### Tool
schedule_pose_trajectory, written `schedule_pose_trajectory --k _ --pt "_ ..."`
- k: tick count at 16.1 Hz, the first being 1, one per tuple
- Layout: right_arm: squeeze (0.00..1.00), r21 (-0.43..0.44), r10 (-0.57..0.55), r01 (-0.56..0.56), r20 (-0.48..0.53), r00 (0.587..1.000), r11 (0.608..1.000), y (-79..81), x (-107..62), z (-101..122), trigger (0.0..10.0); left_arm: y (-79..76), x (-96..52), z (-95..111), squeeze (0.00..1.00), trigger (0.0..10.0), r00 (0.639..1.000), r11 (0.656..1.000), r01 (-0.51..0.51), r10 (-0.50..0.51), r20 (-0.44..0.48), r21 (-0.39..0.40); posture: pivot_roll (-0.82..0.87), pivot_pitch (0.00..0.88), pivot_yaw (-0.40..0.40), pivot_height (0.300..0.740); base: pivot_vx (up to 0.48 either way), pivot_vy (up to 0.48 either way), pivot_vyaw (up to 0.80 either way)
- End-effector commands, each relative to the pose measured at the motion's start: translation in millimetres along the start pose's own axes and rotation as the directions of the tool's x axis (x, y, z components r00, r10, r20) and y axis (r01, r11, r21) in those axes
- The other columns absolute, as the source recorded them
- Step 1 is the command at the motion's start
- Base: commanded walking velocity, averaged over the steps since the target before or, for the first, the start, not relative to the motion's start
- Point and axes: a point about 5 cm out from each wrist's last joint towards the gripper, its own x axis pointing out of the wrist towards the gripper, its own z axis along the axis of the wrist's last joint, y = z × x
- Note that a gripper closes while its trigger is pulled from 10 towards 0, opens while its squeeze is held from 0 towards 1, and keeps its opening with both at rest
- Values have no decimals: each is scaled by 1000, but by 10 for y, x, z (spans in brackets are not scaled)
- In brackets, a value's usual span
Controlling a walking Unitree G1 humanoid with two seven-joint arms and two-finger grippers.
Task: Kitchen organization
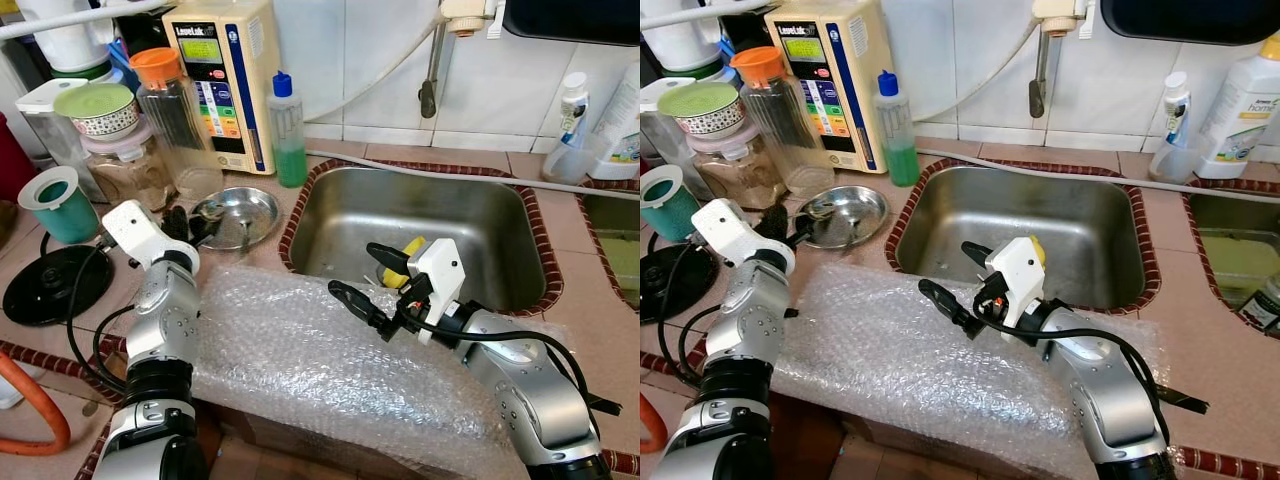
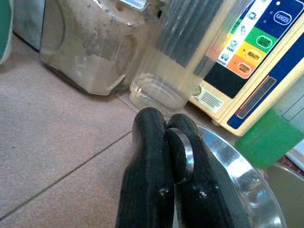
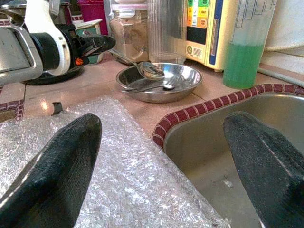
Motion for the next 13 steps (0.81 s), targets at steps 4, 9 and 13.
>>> schedule_pose_trajectory --k 4,9,13 --pt "0 4 -6 6 1 1000 1000 -22 25 3 10000 -77 -4 213 0 0 995 999 24 -27 100 27 18 0 101 740 0 0 0" --pt "0 4 -74 74 -20 997 997 -112 14 -38 10000 -253 -64 393 0 0 978 991 111 -122 171 75 12 0 102 740 0 0 0" --pt "0 148 -316 309 30 948 940 -418 11 4 10000 -641 -206 342 0 0 909 914 403 -394 138 -51 15 0 99 740 0 0 0"
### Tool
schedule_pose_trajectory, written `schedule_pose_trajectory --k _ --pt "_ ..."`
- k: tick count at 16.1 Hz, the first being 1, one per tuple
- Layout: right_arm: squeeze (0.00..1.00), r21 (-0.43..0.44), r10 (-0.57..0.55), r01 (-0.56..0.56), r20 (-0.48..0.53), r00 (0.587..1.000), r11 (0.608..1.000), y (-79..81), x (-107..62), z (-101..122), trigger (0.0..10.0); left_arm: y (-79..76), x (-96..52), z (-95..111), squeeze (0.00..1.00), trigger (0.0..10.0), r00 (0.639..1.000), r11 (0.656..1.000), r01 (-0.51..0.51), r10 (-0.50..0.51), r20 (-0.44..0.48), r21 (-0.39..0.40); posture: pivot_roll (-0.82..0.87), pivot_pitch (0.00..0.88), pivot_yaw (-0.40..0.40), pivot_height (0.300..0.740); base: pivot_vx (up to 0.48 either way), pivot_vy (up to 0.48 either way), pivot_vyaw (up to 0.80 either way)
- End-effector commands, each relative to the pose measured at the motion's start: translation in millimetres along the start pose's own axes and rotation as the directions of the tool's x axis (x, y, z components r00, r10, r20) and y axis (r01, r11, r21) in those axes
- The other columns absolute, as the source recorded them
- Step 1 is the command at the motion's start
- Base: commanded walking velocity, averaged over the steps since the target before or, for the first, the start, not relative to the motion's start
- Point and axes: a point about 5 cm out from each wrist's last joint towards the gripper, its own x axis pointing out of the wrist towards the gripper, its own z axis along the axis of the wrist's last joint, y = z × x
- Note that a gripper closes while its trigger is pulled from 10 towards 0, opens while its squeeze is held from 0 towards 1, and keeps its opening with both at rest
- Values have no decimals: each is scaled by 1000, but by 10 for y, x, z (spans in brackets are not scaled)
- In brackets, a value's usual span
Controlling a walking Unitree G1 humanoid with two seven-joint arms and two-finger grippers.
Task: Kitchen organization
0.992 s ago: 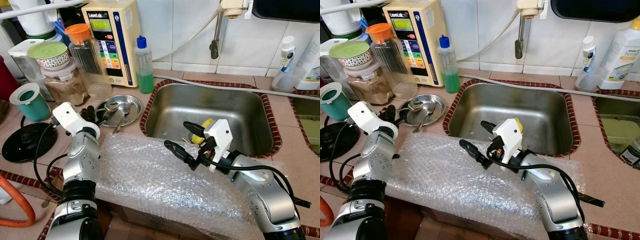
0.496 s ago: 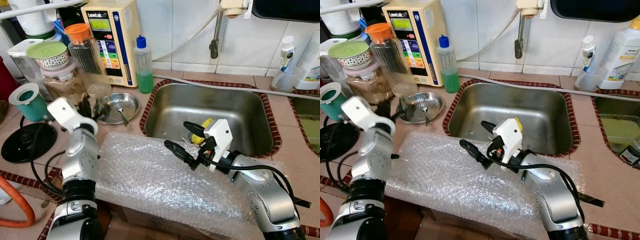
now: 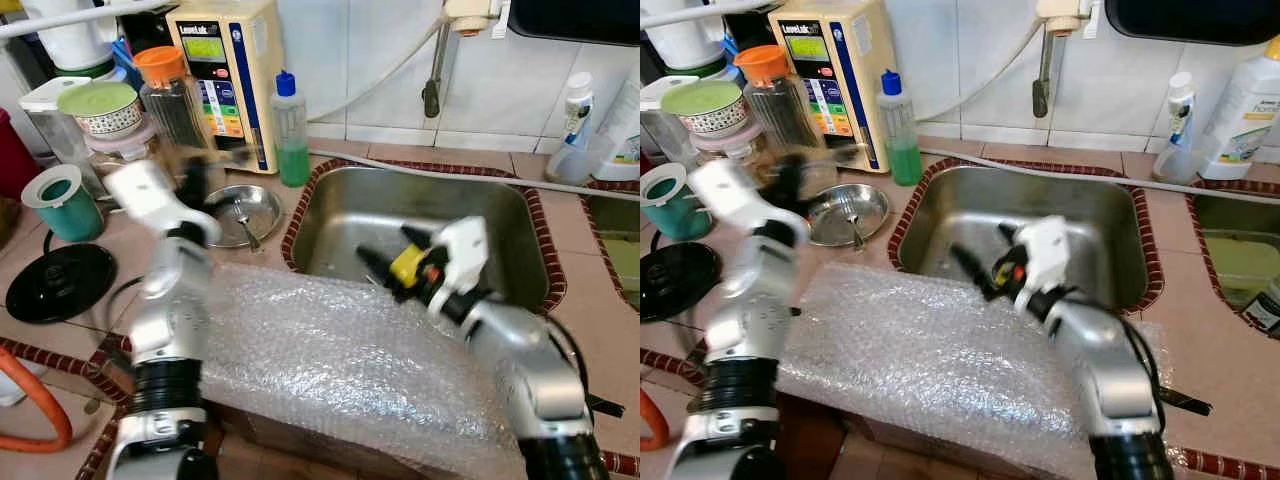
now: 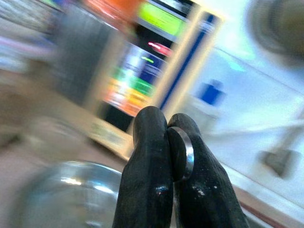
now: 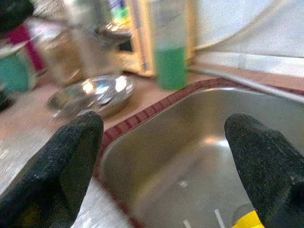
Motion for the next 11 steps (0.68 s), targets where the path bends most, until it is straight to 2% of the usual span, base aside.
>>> schedule_pose_trajectory --k 1,2,3,5,7,8,9,10,11 --pt "0 42 -69 69 1 998 997 -94 -1 -7 10000 -106 -5 49 0 0 997 996 76 -76 12 -42 17 0 96 740 0 0 0" --pt "0 87 -146 143 26 989 986 -192 -10 21 10000 -239 -27 3 0 0 988 980 150 -152 -5 -133 17 0 96 740 0 0 0" --pt "0 136 -191 183 46 981 974 -261 -20 48 10000 -319 -47 -92 0 0 980 965 177 -191 -56 -193 17 0 96 740 0 0 0" --pt "0 222 -236 214 77 969 951 -322 -21 79 10000 -436 -92 -257 0 0 956 941 221 -261 -135 -255 7 0 106 740 0 0 0" --pt "0 261 -249 217 99 963 941 -332 -18 97 10000 -497 -125 -329 0 0 936 924 252 -309 -170 -288 7 0 106 740 0 0 0" --pt "0 317 -248 196 131 960 928 -322 -11 133 10000 -564 -164 -404 0 0 911 901 279 -358 -207 -331 0 0 109 740 0 0 0" --pt "0 366 -228 155 166 960 917 -292 -2 168 10000 -578 -176 -442 0 0 906 894 272 -363 -218 -355 0 0 109 740 0 0 0" --pt "0 435 -172 57 231 958 898 -214 15 248 10000 -590 -193 -483 0 0 905 873 247 -364 -222 -421 -5 0 111 740 0 0 0" --pt "0 439 -159 39 239 958 898 -187 29 270 10000 -600 -209 -485 0 0 897 857 249 -380 -226 -452 -5 0 111 740 0 0 0"
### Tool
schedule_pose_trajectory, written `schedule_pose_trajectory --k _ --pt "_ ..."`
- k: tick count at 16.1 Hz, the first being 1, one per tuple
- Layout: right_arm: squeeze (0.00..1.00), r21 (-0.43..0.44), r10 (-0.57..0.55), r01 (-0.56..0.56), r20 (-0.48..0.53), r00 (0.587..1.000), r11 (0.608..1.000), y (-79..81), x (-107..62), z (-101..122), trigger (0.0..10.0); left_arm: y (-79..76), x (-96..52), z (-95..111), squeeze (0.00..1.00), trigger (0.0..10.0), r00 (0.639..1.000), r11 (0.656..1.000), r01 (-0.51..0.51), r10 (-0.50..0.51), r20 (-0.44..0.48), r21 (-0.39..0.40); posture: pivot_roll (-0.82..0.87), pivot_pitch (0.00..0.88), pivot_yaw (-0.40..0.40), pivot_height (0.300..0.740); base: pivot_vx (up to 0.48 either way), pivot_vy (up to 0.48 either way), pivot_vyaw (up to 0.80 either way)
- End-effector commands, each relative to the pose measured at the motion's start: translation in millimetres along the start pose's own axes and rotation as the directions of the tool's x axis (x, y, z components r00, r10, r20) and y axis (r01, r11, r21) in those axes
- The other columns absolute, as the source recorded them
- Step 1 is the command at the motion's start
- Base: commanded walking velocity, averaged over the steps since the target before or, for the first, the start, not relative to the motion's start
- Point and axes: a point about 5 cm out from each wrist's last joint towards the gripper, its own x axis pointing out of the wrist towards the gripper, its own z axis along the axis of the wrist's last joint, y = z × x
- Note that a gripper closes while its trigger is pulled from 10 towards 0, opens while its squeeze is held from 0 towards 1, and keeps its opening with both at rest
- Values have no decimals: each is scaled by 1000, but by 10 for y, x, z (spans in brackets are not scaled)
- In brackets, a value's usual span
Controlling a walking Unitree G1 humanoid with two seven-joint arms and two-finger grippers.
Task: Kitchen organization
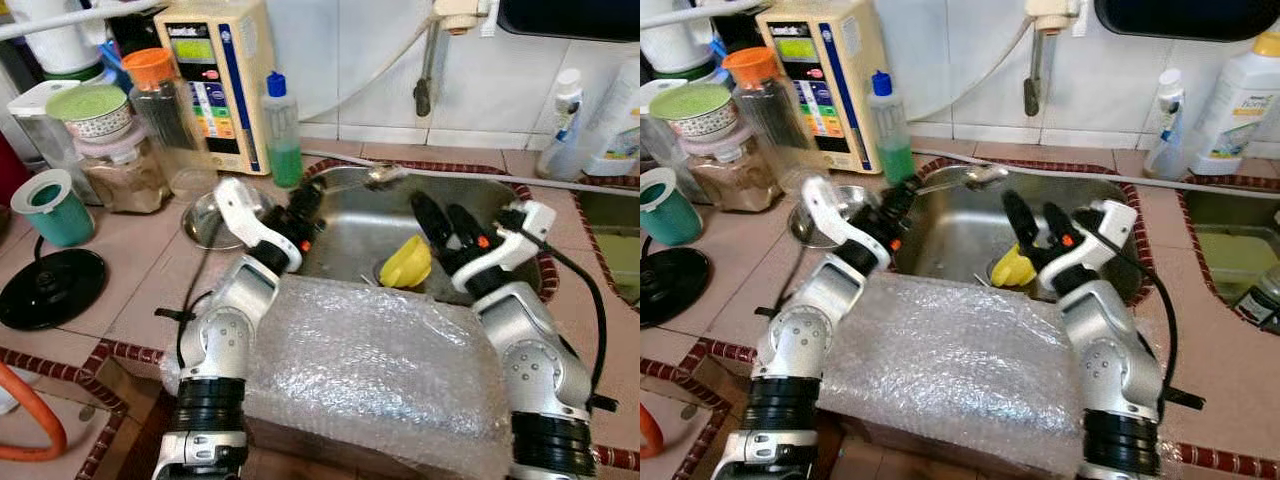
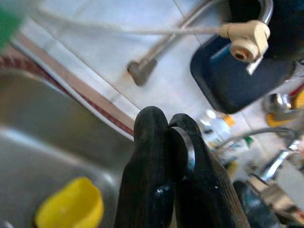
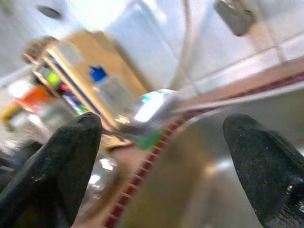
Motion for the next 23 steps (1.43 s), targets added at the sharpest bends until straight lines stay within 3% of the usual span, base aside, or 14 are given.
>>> schedule_pose_trajectory --k 1,2,14,15,16,17,21,23 --pt "0 8 37 -37 16 999 999 80 48 60 10000 -38 -28 22 0 0 999 999 33 -33 -3 -34 -9 0 111 740 0 0 0" --pt "0 36 23 -23 18 1000 999 64 71 47 10000 -89 -40 -4 0 0 997 995 70 -72 -26 -68 -9 0 109 740 0 0 0" --pt "0 174 13 -16 16 1000 985 40 312 -70 10000 -196 -79 -53 0 0 988 976 125 -138 -63 -180 -6 0 96 740 0 0 0" --pt "0 188 12 -17 29 1000 982 40 341 -62 1059 -211 -87 -66 0 0 986 973 132 -148 -73 -190 -6 0 95 740 0 0 0" --pt "0 192 12 -18 32 999 981 40 347 -59 1059 -213 -89 -66 0 0 986 972 132 -148 -75 -193 -6 0 95 740 0 0 0" --pt "0 210 2 -12 49 999 978 28 357 -43 0 -194 -102 -61 0 0 988 973 121 -137 -72 -199 -6 0 93 740 0 0 0" --pt "0 299 -50 23 84 995 954 -46 343 -14 0 -139 -96 -13 0 0 994 966 89 -101 -38 -244 -11 0 92 740 0 0 0" --pt "0 296 -56 28 88 995 955 -71 337 -4 0 -136 -86 -1 0 0 994 964 92 -105 -38 -251 -16 0 94 740 0 0 0"
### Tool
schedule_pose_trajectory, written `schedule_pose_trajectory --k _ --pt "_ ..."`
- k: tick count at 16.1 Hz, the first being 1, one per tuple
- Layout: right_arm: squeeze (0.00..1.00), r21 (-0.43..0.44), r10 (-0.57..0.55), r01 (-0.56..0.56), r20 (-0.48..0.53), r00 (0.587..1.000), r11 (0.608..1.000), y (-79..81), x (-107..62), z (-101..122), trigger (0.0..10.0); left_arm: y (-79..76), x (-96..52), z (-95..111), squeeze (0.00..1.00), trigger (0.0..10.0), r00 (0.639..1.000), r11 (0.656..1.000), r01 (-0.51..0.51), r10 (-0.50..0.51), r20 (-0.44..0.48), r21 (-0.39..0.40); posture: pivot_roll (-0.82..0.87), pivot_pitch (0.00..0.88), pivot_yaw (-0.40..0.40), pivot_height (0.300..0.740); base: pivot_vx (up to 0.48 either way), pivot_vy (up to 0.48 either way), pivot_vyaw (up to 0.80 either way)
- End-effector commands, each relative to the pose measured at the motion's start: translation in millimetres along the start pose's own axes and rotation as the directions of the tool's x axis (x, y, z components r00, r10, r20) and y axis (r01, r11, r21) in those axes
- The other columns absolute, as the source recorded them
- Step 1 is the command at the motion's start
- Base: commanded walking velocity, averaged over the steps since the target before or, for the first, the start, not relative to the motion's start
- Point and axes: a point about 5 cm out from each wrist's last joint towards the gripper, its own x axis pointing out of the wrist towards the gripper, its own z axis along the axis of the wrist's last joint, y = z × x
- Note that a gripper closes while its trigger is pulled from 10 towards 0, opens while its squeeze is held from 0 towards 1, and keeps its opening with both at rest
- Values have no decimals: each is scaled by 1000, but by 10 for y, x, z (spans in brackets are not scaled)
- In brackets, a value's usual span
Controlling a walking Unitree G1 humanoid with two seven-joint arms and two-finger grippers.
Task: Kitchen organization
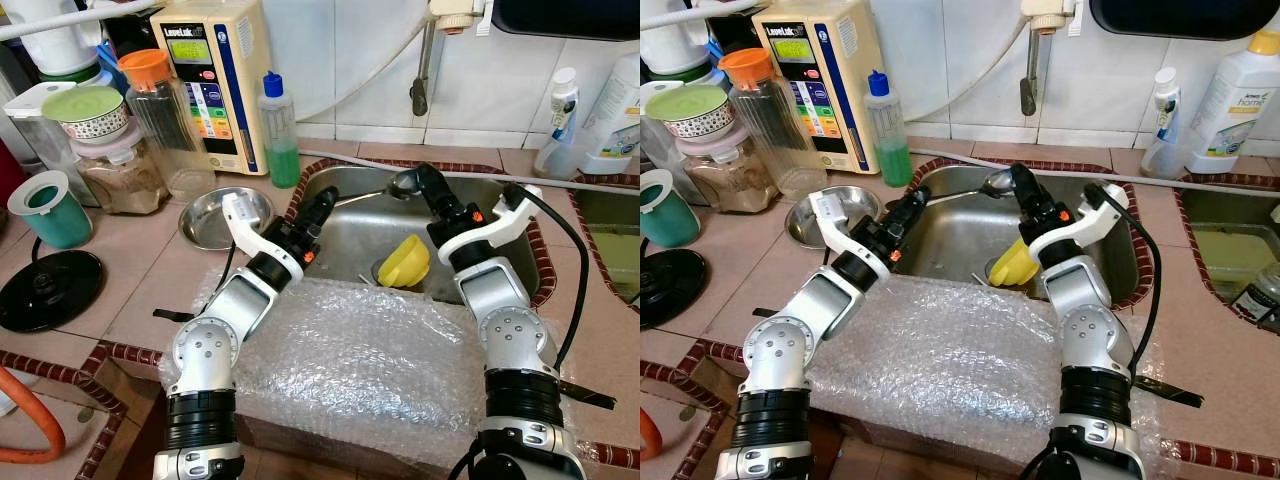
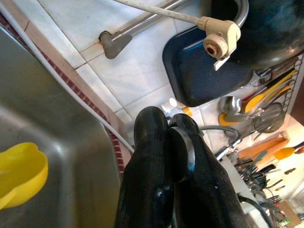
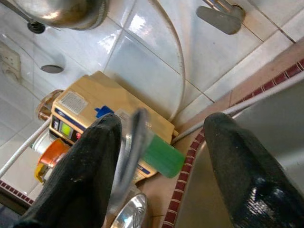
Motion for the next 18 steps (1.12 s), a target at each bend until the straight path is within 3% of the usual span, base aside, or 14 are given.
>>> schedule_pose_trajectory --k 1,13,18 --pt "0 7 13 -13 10 1000 1000 37 40 22 0 -53 42 21 0 0 1000 1000 16 -16 5 0 -16 0 94 740 0 0 0" --pt "0 53 114 -112 -36 993 992 166 130 -80 0 -106 63 -119 0 0 997 998 50 -52 -53 -34 -20 0 91 740 0 0 0" --pt "0 36 54 -53 -16 998 998 68 104 -28 0 -41 18 -108 0 0 998 1000 22 -23 -54 -21 -20 0 93 740 0 0 0"
